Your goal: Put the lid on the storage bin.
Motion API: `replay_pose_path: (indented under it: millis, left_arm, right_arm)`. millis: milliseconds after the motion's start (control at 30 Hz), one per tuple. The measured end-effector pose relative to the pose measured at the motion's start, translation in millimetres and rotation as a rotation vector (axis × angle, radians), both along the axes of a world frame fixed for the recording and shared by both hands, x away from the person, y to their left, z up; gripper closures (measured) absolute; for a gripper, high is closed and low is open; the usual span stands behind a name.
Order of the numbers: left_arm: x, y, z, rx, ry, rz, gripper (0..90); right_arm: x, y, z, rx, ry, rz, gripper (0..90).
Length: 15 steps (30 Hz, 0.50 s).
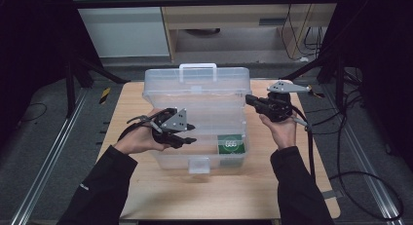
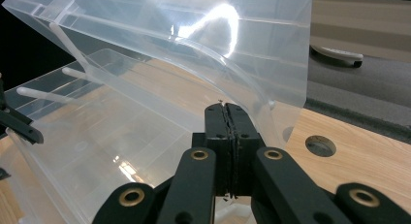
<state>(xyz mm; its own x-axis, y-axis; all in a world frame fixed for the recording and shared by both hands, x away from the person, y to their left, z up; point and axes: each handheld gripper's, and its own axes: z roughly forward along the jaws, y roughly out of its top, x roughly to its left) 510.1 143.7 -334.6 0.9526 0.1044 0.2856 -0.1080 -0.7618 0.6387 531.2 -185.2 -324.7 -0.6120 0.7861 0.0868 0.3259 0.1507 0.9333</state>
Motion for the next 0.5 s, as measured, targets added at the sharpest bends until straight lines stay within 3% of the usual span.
replay_pose_path:
  millis: [33,100,167,400,500]
  left_arm:
    - [0.0,0.0,0.0,0.0,0.0,0.0,55.7]
    - [-0.6,1.5,-1.6,-0.073,0.022,0.017,54.6]
    - [-1.7,2.3,-1.4,-0.102,0.04,0.018,54.4]
    - [-6.7,6.3,-1.8,-0.264,0.087,0.097,52.6]
    - [-8.4,7.2,-4.3,-0.314,0.102,0.13,52.4]
  right_arm:
    - [0.0,0.0,0.0,0.0,0.0,0.0,89.2]
    - [0.0,-0.2,0.1,0.002,0.001,0.001,89.2]
    - [-0.1,0.1,0.0,0.004,0.002,0.002,89.3]
    - [-0.7,0.9,-0.1,0.0,0.008,0.001,90.0]
    - [-0.8,0.8,-0.7,0.003,0.015,0.005,90.0]
